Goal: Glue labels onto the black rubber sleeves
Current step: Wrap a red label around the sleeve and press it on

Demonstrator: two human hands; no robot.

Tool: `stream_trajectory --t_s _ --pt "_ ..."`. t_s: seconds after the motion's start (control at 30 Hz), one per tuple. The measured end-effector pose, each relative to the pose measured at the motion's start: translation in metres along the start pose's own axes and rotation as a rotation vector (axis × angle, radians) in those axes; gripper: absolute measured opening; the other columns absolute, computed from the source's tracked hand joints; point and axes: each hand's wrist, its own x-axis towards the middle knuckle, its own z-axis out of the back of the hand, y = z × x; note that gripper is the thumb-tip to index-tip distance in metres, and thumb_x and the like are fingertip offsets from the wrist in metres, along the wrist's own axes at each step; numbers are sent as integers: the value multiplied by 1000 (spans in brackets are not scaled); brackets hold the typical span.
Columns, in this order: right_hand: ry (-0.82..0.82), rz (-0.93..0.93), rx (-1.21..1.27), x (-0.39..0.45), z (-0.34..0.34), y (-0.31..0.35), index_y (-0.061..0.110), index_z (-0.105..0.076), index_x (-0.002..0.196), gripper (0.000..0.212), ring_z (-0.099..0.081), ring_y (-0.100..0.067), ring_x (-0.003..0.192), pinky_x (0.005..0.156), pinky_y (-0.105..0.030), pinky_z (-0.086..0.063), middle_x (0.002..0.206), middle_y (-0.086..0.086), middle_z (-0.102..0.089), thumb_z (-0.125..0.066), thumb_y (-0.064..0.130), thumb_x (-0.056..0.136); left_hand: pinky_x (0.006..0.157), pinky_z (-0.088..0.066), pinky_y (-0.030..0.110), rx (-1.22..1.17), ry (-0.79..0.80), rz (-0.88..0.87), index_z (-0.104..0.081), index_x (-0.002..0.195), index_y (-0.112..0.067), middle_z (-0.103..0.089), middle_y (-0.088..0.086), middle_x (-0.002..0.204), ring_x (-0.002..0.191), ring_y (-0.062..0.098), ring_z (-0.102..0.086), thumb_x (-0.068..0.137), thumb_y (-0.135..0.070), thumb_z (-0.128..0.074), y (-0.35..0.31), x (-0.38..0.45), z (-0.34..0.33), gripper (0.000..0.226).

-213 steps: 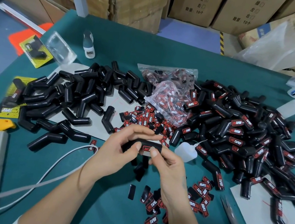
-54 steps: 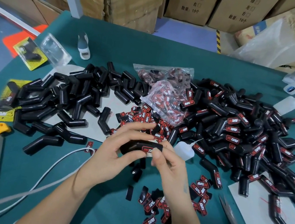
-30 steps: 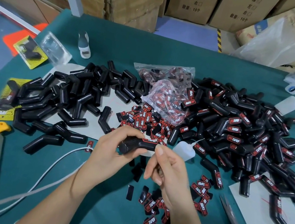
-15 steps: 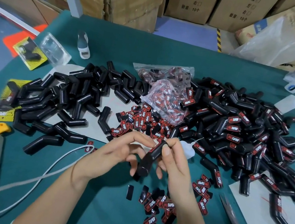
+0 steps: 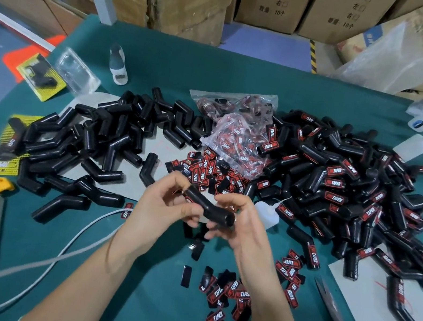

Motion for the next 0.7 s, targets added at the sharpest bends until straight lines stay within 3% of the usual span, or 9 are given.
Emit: stream_trajectory --t_s 0.1,0.2,0.3,0.47,0.7 --pt "-79 131 -96 0 -2 3 21 -72 118 35 -71 -30 94 84 -37 -60 115 -7 -57 -63 49 100 65 -60 28 20 28 -9 -78 90 -16 -71 9 80 70 19 -71 86 -19 -82 -2 -2 2 6" --pt "-137 169 -125 0 -1 6 22 -76 114 29 -72 -28 87 81 -32 -60 109 -2 -59 -64 44 100 66 -61 32 30 154 36 -80 105 -14 -72 12 91 80 24 -71 95 -28 -70 -3 -6 -1 20" --pt "-153 186 -137 -1 -2 9 24 -77 112 28 -71 -31 83 79 -30 -59 107 0 -59 -66 46 98 59 -55 29 26 158 58 -77 107 -13 -67 6 79 69 20 -64 96 -32 -66 -3 -8 -5 24" --pt "-144 211 -145 -2 -6 7 24 -76 112 31 -71 -28 80 79 -30 -59 109 -3 -57 -66 50 98 49 -45 23 43 100 23 -79 96 -27 -60 -2 67 56 15 -52 89 -33 -73 0 -9 -9 12" --pt "-169 215 -168 -1 -2 3 26 -76 116 32 -72 -28 78 77 -37 -61 108 -1 -59 -64 51 99 49 -43 21 80 130 -2 -79 104 -22 -55 -1 65 56 15 -48 92 -29 -71 -1 -8 -9 17"
